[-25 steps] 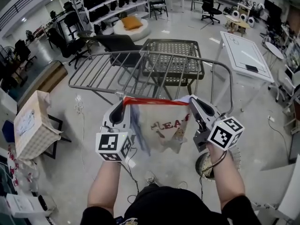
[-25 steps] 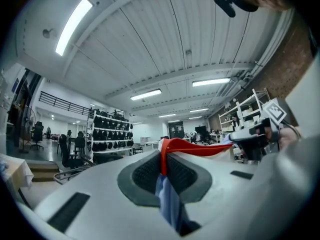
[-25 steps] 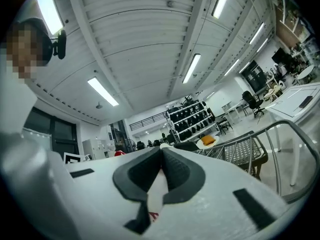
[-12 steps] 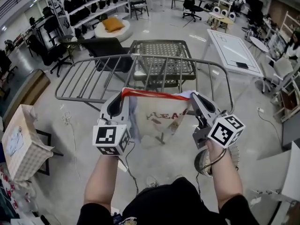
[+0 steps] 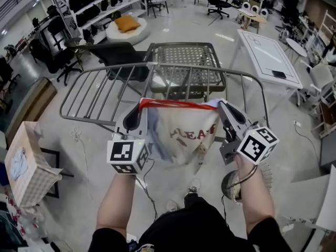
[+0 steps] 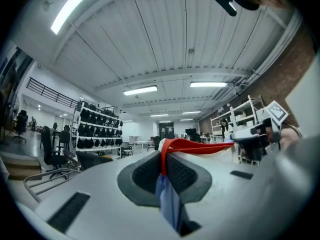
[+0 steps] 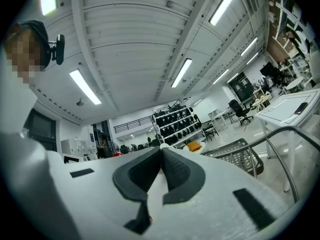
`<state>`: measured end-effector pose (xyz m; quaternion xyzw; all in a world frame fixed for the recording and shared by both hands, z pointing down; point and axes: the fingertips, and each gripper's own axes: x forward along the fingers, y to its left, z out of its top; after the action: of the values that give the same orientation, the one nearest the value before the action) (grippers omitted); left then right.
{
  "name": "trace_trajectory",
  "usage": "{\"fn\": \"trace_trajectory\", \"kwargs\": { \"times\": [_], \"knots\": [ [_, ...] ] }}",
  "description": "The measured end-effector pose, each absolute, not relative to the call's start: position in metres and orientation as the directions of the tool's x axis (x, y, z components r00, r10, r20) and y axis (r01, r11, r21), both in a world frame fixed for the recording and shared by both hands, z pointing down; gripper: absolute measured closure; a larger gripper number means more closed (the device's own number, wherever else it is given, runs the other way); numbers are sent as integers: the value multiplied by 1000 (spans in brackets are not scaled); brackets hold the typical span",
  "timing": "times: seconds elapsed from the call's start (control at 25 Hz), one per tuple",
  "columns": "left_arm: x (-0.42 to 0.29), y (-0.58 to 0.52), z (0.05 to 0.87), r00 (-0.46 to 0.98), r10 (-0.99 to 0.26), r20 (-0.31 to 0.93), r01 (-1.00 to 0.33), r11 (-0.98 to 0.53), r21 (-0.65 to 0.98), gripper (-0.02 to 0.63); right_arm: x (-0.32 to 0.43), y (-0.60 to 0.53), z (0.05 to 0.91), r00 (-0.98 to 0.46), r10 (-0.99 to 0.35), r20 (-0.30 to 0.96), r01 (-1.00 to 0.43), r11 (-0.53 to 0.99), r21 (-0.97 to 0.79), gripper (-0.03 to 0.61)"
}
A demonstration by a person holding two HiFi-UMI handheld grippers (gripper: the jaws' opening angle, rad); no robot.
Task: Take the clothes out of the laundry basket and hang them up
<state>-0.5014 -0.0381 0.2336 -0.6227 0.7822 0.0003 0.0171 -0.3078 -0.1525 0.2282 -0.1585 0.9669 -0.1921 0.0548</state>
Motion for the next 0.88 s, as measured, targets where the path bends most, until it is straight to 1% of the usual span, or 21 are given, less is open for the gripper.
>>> {"fn": "trace_trajectory", "kwargs": {
  "times": [0.28, 0.52, 0.88],
  "knots": [
    [-526, -111, 248, -284, -959, 11, -958, 284, -32, 589, -338, -233, 253, -960, -278, -25, -240, 868, -435, 567],
    [-533, -159, 251, -326, -945, 32, -945, 325, -42, 589, -349, -286, 261, -969, -245, -21, -207, 858, -470, 568],
    [-548, -211, 256, -304, -952, 40, -952, 302, -52, 589, -358, -333, 267, -962, -272, -19, -231, 850, -473, 568]
  ]
}}
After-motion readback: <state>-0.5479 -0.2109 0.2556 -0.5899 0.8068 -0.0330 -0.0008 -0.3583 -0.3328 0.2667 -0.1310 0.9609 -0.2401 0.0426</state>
